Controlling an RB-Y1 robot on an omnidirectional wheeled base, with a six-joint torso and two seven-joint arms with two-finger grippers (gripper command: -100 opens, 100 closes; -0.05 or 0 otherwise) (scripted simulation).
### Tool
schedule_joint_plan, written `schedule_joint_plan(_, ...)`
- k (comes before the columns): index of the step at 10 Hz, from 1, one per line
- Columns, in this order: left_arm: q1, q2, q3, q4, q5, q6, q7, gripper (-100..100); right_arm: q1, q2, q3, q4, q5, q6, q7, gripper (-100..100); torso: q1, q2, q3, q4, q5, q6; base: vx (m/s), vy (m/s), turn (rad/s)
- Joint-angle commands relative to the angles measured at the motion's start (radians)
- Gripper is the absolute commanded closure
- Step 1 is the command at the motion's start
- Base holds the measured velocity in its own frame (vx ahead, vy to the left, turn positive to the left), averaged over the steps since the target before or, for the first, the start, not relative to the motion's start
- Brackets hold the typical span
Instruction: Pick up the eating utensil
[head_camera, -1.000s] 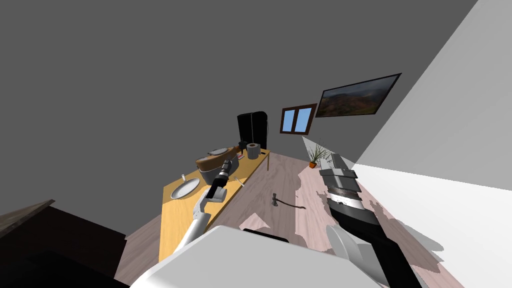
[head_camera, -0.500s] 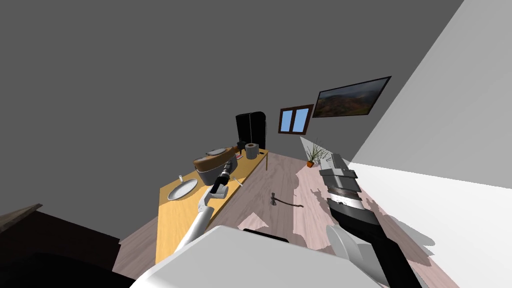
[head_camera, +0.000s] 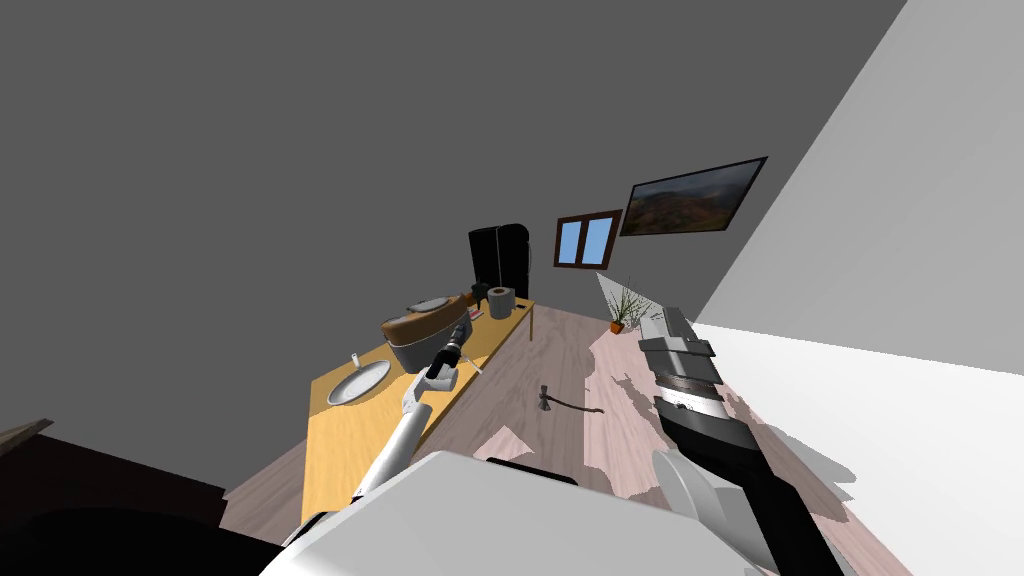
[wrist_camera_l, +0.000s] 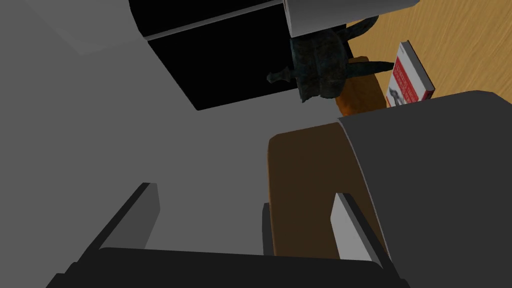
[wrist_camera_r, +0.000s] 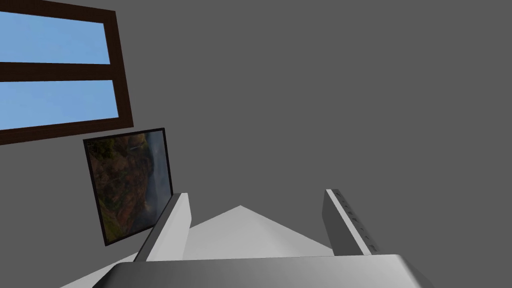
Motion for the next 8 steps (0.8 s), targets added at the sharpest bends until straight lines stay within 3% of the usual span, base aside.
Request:
schedule_joint_plan(1,-0.032,0.005,0.003,0.050,-0.002,0.046,-0.018,-100,0.000,0.000,0.000,0.000,0.000,0.000,0.000,0,0.000,0.000,0.000,0.000,0.000,0.000,0.019,-0.012,-0.039)
schedule_joint_plan(2,-0.032,0.005,0.003,0.078,-0.002,0.046,-0.018,-100,0.000,0.000,0.000,0.000,0.000,0.000,0.000,0,0.000,0.000,0.000,0.000,0.000,0.000,0.017,-0.011,-0.028)
schedule_joint_plan(5,-0.092,0.022,0.003,0.176,-0.004,0.131,-0.055,-100,0.000,0.000,0.000,0.000,0.000,0.000,0.000,0,0.000,-0.001,0.000,0.000,0.000,0.000,0.028,-0.011,-0.032)
schedule_joint_plan(8,-0.122,0.031,0.001,0.271,-0.006,0.174,-0.076,-100,0.000,0.000,0.000,0.000,0.000,0.000,0.000,0,0.001,-0.001,-0.001,0.000,0.000,0.000,0.032,0.000,-0.026)
